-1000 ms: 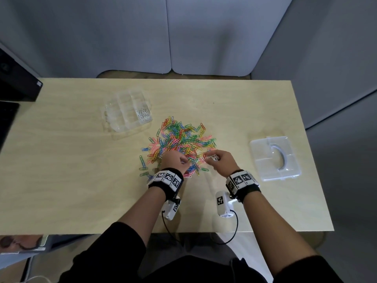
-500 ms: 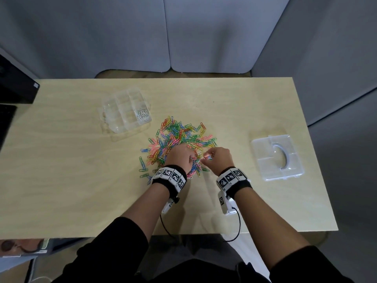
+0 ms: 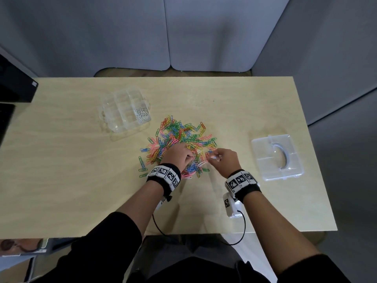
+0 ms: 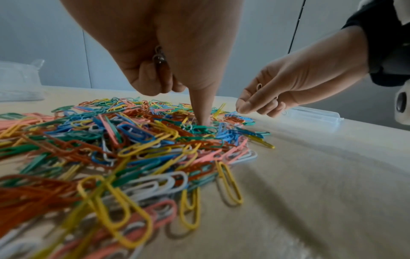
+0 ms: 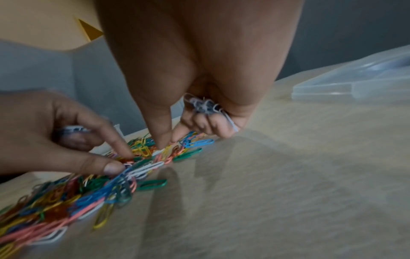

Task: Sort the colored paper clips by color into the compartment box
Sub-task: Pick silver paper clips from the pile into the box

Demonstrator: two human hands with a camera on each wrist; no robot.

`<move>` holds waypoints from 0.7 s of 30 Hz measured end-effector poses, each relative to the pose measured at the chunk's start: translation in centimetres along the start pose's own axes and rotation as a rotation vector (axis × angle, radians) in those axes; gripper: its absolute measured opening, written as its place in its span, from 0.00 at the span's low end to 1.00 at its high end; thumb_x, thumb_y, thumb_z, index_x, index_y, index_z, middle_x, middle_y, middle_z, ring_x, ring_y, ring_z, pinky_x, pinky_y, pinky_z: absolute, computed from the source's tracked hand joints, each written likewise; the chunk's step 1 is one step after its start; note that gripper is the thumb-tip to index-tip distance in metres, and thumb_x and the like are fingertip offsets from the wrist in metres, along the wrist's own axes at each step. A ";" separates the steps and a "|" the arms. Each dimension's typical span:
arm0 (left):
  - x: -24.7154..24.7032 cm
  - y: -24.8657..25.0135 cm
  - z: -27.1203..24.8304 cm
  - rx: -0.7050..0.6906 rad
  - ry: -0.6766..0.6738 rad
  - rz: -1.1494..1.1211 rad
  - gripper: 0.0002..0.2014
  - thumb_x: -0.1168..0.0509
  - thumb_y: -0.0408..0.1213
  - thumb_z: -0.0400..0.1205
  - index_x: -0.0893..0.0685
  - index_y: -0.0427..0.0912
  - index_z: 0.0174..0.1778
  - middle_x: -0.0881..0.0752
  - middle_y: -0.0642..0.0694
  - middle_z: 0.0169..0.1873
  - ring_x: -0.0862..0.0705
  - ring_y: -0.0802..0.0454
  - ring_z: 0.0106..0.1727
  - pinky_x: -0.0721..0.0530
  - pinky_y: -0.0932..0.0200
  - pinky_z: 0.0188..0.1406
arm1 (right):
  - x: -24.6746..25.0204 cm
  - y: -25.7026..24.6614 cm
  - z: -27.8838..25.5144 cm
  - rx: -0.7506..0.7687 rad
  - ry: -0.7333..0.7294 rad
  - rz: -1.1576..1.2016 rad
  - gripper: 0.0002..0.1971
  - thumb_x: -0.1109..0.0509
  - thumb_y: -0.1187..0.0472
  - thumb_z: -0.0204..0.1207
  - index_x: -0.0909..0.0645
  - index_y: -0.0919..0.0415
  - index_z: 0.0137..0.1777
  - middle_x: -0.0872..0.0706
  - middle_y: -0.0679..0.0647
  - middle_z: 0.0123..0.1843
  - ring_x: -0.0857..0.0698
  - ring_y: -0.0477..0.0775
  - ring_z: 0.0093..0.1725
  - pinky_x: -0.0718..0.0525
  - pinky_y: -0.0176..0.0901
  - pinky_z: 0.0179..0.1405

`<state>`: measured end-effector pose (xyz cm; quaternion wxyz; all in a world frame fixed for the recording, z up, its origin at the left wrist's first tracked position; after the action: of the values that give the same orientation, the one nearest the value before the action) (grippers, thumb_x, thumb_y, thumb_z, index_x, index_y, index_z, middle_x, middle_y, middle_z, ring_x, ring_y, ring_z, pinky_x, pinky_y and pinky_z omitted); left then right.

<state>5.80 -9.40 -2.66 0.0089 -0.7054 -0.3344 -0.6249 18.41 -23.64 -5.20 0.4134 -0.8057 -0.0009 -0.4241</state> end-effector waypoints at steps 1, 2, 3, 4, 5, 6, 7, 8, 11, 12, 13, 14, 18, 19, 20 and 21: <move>0.1 -0.1 0.0 -0.006 0.002 -0.008 0.05 0.29 0.39 0.80 0.10 0.44 0.47 0.19 0.47 0.45 0.18 0.46 0.53 0.21 0.55 0.49 | 0.0 -0.2 0.0 0.010 -0.006 -0.016 0.05 0.21 0.57 0.71 0.14 0.52 0.36 0.21 0.41 0.30 0.24 0.38 0.30 0.31 0.32 0.32; 0.1 -0.2 0.0 -0.014 0.007 -0.012 0.03 0.28 0.38 0.79 0.11 0.44 0.45 0.20 0.48 0.43 0.19 0.47 0.52 0.20 0.55 0.48 | -0.2 -0.5 -0.1 0.032 -0.020 -0.034 0.04 0.20 0.57 0.70 0.12 0.53 0.38 0.22 0.40 0.30 0.27 0.37 0.30 0.33 0.29 0.31; 0.2 -0.2 0.0 -0.023 0.012 -0.009 0.02 0.27 0.38 0.78 0.12 0.44 0.44 0.21 0.49 0.42 0.19 0.47 0.51 0.19 0.55 0.48 | -0.4 -0.8 0.0 0.063 -0.041 -0.059 0.03 0.20 0.56 0.70 0.11 0.53 0.40 0.21 0.39 0.32 0.27 0.37 0.30 0.33 0.28 0.31; 0.1 -0.2 0.0 -0.035 0.007 0.003 0.02 0.27 0.38 0.78 0.12 0.44 0.44 0.22 0.49 0.42 0.19 0.47 0.51 0.20 0.55 0.48 | -0.7 -1.1 0.0 0.099 -0.069 -0.095 0.03 0.20 0.56 0.70 0.10 0.53 0.41 0.19 0.41 0.34 0.25 0.38 0.33 0.30 0.30 0.34; 0.0 -0.2 0.1 -0.049 -0.005 0.016 0.04 0.28 0.39 0.79 0.11 0.44 0.46 0.21 0.48 0.44 0.20 0.47 0.53 0.21 0.55 0.49 | -1.1 -1.2 0.0 0.113 -0.102 -0.136 0.04 0.20 0.55 0.70 0.10 0.52 0.43 0.16 0.43 0.38 0.22 0.40 0.37 0.25 0.34 0.38; 0.0 -0.2 0.2 -0.061 -0.023 0.028 0.05 0.29 0.41 0.80 0.10 0.44 0.48 0.20 0.46 0.45 0.20 0.46 0.54 0.21 0.54 0.49 | -1.5 -1.3 0.0 0.112 -0.133 -0.172 0.06 0.19 0.53 0.70 0.10 0.51 0.44 0.13 0.46 0.43 0.18 0.45 0.41 0.21 0.39 0.43; 0.0 -0.2 0.3 -0.070 -0.043 0.039 0.07 0.30 0.42 0.81 0.09 0.44 0.49 0.19 0.45 0.47 0.20 0.45 0.55 0.21 0.53 0.50 | -1.7 -1.3 0.0 0.105 -0.153 -0.202 0.07 0.20 0.51 0.71 0.10 0.51 0.45 0.13 0.48 0.45 0.17 0.48 0.44 0.19 0.43 0.46; -0.1 -0.3 0.3 -0.081 -0.058 0.048 0.08 0.30 0.42 0.82 0.08 0.43 0.49 0.18 0.43 0.48 0.20 0.44 0.56 0.22 0.53 0.50 | -1.9 -1.2 0.1 0.112 -0.157 -0.229 0.07 0.21 0.51 0.72 0.10 0.52 0.45 0.13 0.49 0.45 0.16 0.50 0.45 0.19 0.43 0.47; -0.2 -0.7 0.3 -0.095 -0.048 0.048 0.11 0.32 0.42 0.83 0.09 0.41 0.42 0.17 0.43 0.48 0.19 0.45 0.56 0.24 0.58 0.43 | -1.7 -1.1 -0.1 0.152 -0.156 -0.227 0.05 0.24 0.54 0.75 0.12 0.55 0.42 0.16 0.49 0.41 0.19 0.50 0.42 0.25 0.41 0.43; -0.2 -0.9 0.2 -0.088 -0.034 0.025 0.11 0.33 0.42 0.83 0.09 0.40 0.41 0.18 0.44 0.45 0.18 0.47 0.53 0.26 0.59 0.42 | -1.5 -0.9 -0.2 0.148 -0.142 -0.173 0.05 0.25 0.56 0.76 0.13 0.55 0.41 0.16 0.48 0.40 0.20 0.48 0.40 0.27 0.40 0.42; 0.0 -1.0 0.2 -0.081 -0.022 -0.014 0.11 0.33 0.43 0.83 0.10 0.40 0.43 0.19 0.46 0.42 0.19 0.48 0.50 0.26 0.59 0.42 | -1.2 -0.7 -0.2 0.110 -0.132 -0.103 0.05 0.25 0.57 0.76 0.15 0.54 0.39 0.16 0.46 0.39 0.20 0.46 0.40 0.28 0.38 0.42; 0.0 -1.1 0.1 -0.069 -0.013 -0.064 0.11 0.33 0.43 0.84 0.11 0.40 0.45 0.20 0.47 0.42 0.21 0.50 0.47 0.26 0.59 0.44 | -0.8 -0.3 -0.3 0.046 -0.143 -0.012 0.06 0.26 0.57 0.77 0.17 0.54 0.39 0.16 0.45 0.39 0.20 0.43 0.39 0.28 0.38 0.42; 0.8 -1.4 -0.3 0.018 0.064 -0.294 0.10 0.41 0.41 0.87 0.21 0.40 0.43 0.24 0.51 0.36 0.27 0.56 0.35 0.31 0.61 0.37 | -0.6 -0.5 -0.6 -0.379 -0.373 0.666 0.12 0.39 0.61 0.84 0.28 0.58 0.36 0.27 0.52 0.26 0.33 0.49 0.24 0.37 0.37 0.23; 1.0 -1.5 -0.3 0.029 0.074 -0.324 0.12 0.43 0.40 0.88 0.23 0.40 0.41 0.26 0.50 0.32 0.29 0.55 0.31 0.33 0.59 0.33 | -0.6 -0.9 -0.5 -0.438 -0.403 0.716 0.12 0.41 0.62 0.82 0.31 0.56 0.35 0.32 0.52 0.25 0.38 0.49 0.23 0.41 0.37 0.21; 1.1 -1.8 -0.3 0.035 0.073 -0.339 0.13 0.44 0.40 0.89 0.25 0.39 0.39 0.27 0.49 0.29 0.30 0.53 0.28 0.34 0.57 0.30 | -0.5 -1.5 -0.3 -0.436 -0.423 0.671 0.12 0.42 0.63 0.80 0.34 0.55 0.34 0.35 0.52 0.26 0.42 0.50 0.24 0.44 0.37 0.21; 1.3 -2.1 -0.3 0.036 0.067 -0.343 0.14 0.44 0.40 0.89 0.25 0.39 0.39 0.28 0.49 0.27 0.30 0.52 0.27 0.34 0.56 0.29 | -0.4 -2.1 -0.1 -0.408 -0.441 0.604 0.12 0.43 0.64 0.78 0.37 0.54 0.34 0.37 0.51 0.26 0.44 0.50 0.25 0.45 0.37 0.23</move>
<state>4.52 -7.29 -2.35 -0.0743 -0.6165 -0.4604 -0.6344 17.31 -22.17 -4.04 0.3409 -0.9066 0.2306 -0.0931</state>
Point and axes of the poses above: each hand's wrist, its own z-axis towards the middle knuckle, its own x-axis out of the back of the hand, y = z × x, the point moved 3 cm from there along z, towards the middle knuckle
